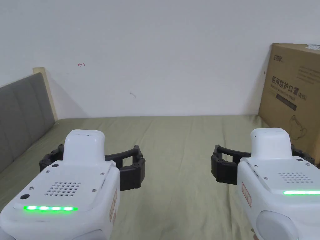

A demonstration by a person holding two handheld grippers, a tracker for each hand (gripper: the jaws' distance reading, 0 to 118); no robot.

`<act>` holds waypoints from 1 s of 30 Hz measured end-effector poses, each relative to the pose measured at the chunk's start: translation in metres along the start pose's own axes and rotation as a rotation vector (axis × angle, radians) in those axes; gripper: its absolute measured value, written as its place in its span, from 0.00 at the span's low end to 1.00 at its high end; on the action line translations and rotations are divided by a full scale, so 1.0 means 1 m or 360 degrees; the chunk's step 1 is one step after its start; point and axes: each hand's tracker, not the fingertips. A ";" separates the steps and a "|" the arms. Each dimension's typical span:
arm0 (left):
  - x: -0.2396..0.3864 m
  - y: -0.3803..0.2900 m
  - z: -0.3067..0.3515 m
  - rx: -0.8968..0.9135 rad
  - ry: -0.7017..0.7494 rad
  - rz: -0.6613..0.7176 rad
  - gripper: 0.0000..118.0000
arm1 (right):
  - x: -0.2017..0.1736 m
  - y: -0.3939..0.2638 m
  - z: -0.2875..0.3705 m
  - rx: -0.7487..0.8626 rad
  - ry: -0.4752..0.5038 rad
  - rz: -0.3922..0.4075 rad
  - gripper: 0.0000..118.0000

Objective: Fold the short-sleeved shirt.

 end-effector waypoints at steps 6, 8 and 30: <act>0.002 0.002 -0.008 -0.0078 0.0098 0.0021 0.96 | 0.002 -0.003 -0.002 -0.0006 -0.0014 0.0008 0.94; 0.000 -0.001 -0.006 -0.0048 0.0059 0.0032 0.96 | 0.003 -0.004 -0.002 0.0001 -0.0022 -0.0008 0.94; -0.001 0.000 -0.003 -0.0023 -0.0067 0.0071 0.96 | 0.006 -0.012 -0.003 -0.0033 -0.0014 0.0020 0.94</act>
